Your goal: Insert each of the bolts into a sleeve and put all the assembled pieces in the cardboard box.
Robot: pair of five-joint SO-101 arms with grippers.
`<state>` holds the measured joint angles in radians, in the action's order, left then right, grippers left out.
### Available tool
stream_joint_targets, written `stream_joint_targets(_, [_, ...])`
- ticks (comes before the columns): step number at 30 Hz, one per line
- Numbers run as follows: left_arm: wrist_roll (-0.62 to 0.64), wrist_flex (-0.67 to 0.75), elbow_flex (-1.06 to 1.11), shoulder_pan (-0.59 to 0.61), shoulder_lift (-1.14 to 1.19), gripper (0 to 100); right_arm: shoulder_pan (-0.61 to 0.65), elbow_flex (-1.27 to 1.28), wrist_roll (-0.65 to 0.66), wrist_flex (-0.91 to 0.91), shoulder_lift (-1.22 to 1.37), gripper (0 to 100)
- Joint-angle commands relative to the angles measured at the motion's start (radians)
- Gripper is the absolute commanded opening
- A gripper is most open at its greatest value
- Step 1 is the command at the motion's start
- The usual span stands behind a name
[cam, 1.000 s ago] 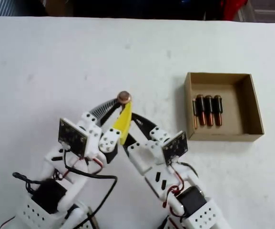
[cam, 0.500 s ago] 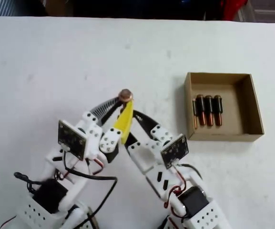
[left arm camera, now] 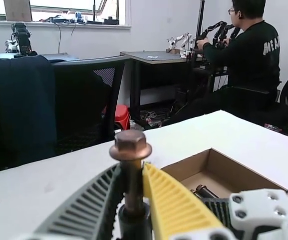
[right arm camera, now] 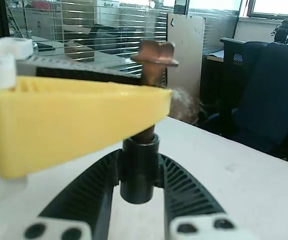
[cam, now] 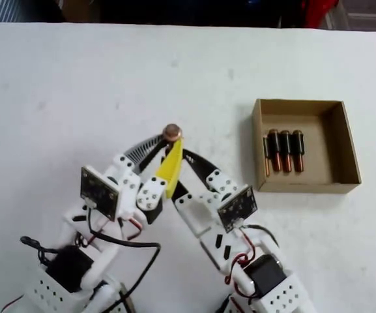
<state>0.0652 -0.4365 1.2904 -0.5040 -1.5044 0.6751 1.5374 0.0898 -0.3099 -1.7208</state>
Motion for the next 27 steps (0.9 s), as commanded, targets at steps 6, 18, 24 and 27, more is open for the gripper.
stream_joint_targets(6, [-0.011,0.021,0.006,0.001,0.002,18,0.007,-0.095,0.015,-0.03,-0.022,1.7])
stream_joint_targets(18, [-0.015,0.041,-0.008,0.108,0.002,18,0.007,-0.094,0.015,-0.053,-0.022,1.7])
stream_joint_targets(24, [-0.017,0.04,-0.034,0.157,0.002,18,0.005,-0.094,0.015,-0.053,-0.022,1.7])
stream_joint_targets(27, [-0.017,0.035,-0.098,0.157,0.002,18,0.002,-0.087,0.015,-0.053,-0.022,1.7])
